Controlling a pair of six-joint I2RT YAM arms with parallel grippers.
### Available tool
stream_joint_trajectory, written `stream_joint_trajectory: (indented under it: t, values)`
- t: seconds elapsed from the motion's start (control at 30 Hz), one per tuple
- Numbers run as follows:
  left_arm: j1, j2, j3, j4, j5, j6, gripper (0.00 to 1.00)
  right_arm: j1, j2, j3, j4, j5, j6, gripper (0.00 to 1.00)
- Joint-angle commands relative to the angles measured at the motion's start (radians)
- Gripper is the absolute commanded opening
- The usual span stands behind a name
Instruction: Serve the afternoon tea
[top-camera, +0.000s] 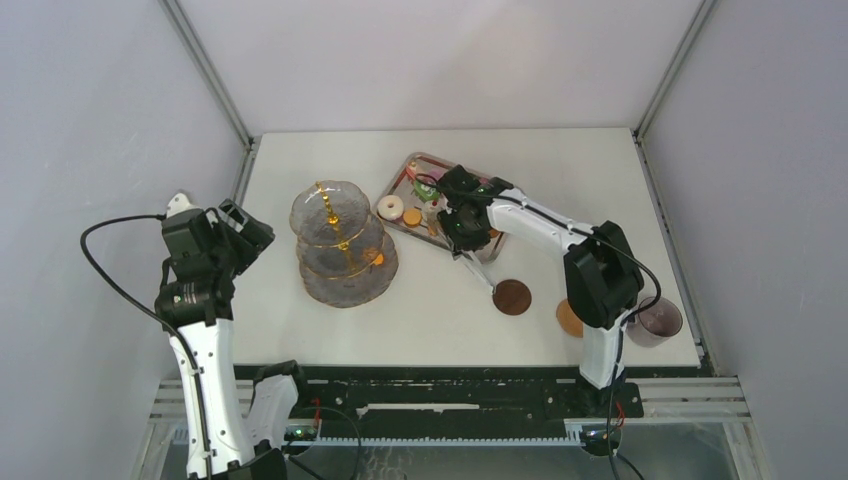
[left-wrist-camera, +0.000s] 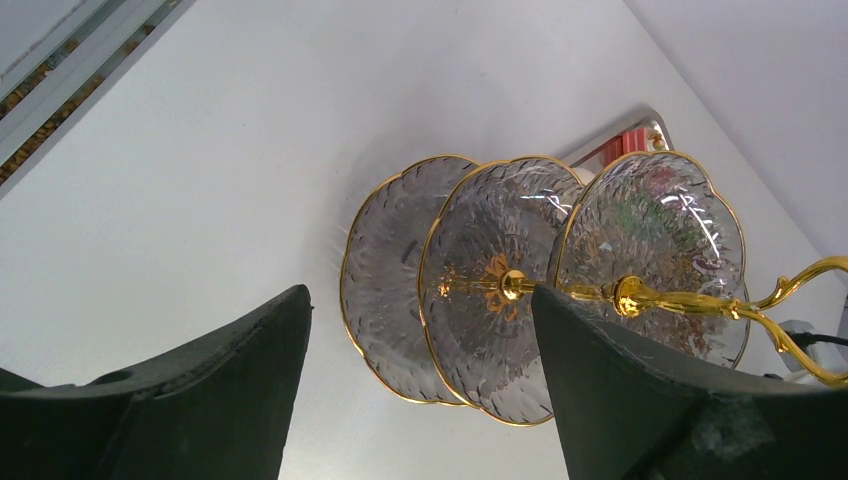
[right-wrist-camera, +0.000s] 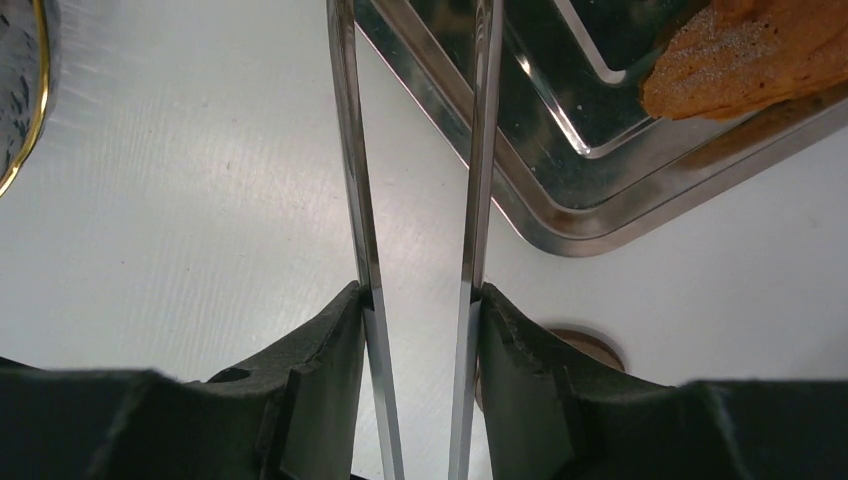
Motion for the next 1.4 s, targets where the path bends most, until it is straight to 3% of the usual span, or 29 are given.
stream_joint_trajectory:
  t: [0.0,0.77,1.37]
  values:
    - [-0.002,-0.016,0.017,0.044,0.014,0.019,0.85,0.004,0.025,0.055,0.012,0.004,0.009,0.49]
    - [-0.001,-0.018,-0.002,0.049,0.018,0.017,0.85,-0.021,-0.066,-0.054,0.02,-0.014,-0.006,0.51]
    - [-0.002,-0.025,0.006,0.046,0.02,0.014,0.85,-0.014,0.01,0.013,-0.028,-0.014,-0.039,0.54]
